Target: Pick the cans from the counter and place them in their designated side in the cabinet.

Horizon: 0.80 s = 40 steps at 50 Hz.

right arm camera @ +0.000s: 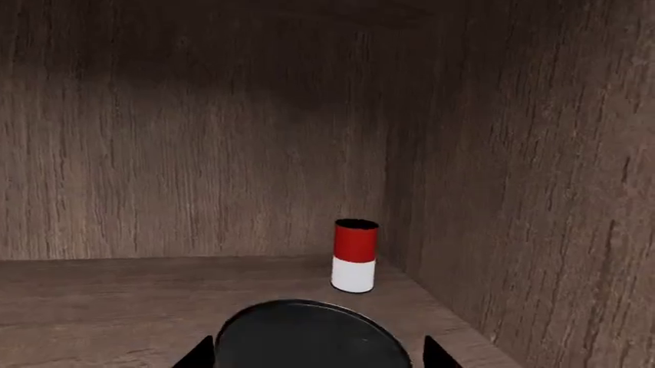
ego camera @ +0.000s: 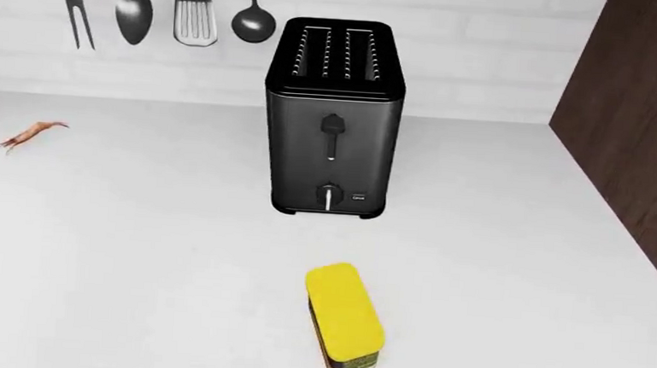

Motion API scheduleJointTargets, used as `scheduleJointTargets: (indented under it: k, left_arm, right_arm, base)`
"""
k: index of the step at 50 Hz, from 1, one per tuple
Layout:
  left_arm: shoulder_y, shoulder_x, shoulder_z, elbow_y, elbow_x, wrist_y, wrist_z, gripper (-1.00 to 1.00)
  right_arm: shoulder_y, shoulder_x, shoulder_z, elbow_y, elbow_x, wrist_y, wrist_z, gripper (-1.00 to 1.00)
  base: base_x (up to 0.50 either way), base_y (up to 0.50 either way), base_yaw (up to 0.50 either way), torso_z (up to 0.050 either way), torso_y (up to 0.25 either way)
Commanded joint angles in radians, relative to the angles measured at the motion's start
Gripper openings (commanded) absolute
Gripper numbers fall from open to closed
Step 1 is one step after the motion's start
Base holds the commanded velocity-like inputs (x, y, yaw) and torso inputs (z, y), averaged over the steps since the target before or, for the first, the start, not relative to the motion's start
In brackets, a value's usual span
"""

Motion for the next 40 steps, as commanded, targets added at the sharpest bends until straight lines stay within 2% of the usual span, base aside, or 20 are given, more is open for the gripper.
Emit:
scheduleJointTargets:
  k: [1, 18, 26, 40]
  left_arm:
    - [0.009, 0.004, 0.003, -0.002, 0.001, 0.008, -0.005, 1.00]
    - [0.011, -0.001, 0.000, -0.003, -0.002, 0.013, -0.004, 1.00]
    - [-0.002, -0.007, 0.000, 0.009, -0.006, -0.007, 0.001, 1.00]
    - [0.008, -0.005, -0.009, 0.015, -0.013, -0.001, -0.002, 1.00]
  right_arm:
    - [0.001, 0.050, -0.006, 0.084, 0.062, 0.013, 0.151, 1.00]
    - [0.001, 0.043, -0.007, 0.073, 0.049, -0.001, 0.123, 1.00]
    - [0.001, 0.031, -0.007, 0.042, 0.021, -0.010, 0.053, 1.00]
    - [0.001, 0.009, -0.008, 0.023, -0.011, -0.008, 0.005, 1.00]
  base:
    - [0.00, 0.00, 0.00, 0.000, 0.000]
    - [0.00, 0.00, 0.00, 0.000, 0.000]
    - [0.00, 0.00, 0.00, 0.000, 0.000]
    - [-0.48, 0.00, 0.00, 0.000, 0.000]
